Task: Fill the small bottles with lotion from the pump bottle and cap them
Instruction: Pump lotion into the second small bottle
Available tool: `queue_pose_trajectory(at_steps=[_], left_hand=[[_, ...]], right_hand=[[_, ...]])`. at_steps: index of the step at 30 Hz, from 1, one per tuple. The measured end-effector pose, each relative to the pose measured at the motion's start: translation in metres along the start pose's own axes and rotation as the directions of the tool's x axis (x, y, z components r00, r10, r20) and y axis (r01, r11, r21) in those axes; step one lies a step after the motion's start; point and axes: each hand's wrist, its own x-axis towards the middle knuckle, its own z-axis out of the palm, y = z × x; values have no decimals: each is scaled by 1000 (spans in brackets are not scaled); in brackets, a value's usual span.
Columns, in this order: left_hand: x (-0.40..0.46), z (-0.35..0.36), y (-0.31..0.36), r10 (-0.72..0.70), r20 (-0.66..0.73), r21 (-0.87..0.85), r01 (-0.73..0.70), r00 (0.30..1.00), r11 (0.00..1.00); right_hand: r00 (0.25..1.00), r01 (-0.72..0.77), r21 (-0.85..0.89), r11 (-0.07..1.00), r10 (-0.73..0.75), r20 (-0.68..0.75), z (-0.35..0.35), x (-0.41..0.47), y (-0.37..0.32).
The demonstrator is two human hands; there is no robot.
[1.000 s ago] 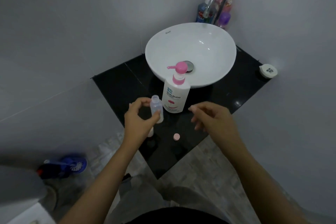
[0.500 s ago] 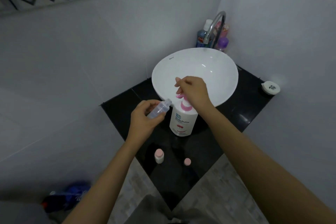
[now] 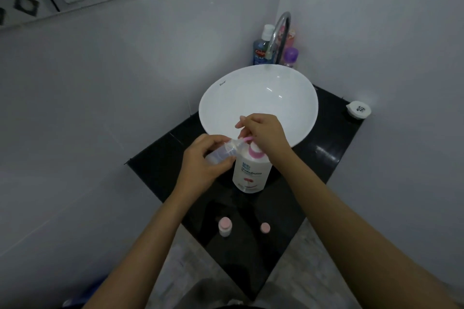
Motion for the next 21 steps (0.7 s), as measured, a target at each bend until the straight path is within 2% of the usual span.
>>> queue_pose_trajectory(at_steps=[6,14,18,21], left_hand=[[9,1,6,34,20,25,-34,999,999],[10,0,2,3,51,23,-4,999,1000],[10,-1,1,11,44,-2,-11,999,1000],[10,-1,3,13,39,-13,-13,999,1000]], right_hand=[[1000,-19,0,1000,19,14,0,1,-1],[995,-98,80,992,99,-9,2,2,0],[994,-97,-45,994,95,-57,3,1,-1],[992,-106,-62,992,101,-80,3,1,0]])
